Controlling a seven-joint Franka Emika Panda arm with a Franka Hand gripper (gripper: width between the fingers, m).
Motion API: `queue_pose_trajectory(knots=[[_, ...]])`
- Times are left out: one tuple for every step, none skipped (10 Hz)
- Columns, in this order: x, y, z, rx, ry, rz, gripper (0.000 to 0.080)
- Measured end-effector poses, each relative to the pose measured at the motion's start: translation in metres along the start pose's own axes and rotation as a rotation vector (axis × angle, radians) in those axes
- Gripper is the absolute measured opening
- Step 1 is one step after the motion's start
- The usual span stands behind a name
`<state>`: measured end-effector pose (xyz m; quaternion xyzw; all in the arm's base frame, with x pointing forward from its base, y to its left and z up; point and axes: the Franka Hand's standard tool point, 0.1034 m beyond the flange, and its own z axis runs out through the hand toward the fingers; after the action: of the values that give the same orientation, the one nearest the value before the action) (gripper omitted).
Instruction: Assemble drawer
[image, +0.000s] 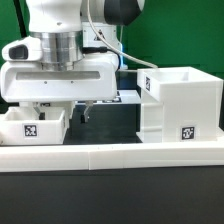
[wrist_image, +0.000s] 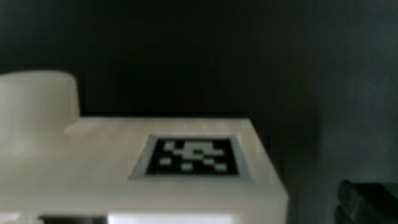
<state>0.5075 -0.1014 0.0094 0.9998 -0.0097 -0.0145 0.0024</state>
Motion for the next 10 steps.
queue_pose_trajectory(knots=[[-0.0009, 0.0001, 0.0012, 0.0, -0.002, -0.001, 0.0649], [-0.0016, 0.0001, 0.0019, -0.001, -0.002, -0.001, 0.0649], [-0.0017, 0.0002, 0.002, -0.002, -0.001, -0.001, 0.0649], [-0.0017, 0.0002, 0.002, -0.002, -0.001, -0.001, 0.0515], [-0.0017, 0.0003, 0.002, -0.002, -0.001, -0.001, 0.0377], [-0.0017, 0.0003, 0.002, -0.002, -0.001, -0.001, 0.0243], [-0.0017, 0.0003, 0.002, -0.002, -0.001, -0.001, 0.0243], [-0.0017, -0.0008, 0.0022, -0.001, -0.002, -0.003, 0.0072], [-0.0017, -0.0011, 0.0022, 0.0, -0.002, -0.003, 0.0041], [-0.0017, -0.0012, 0.0022, 0.0, -0.002, -0.003, 0.0041]])
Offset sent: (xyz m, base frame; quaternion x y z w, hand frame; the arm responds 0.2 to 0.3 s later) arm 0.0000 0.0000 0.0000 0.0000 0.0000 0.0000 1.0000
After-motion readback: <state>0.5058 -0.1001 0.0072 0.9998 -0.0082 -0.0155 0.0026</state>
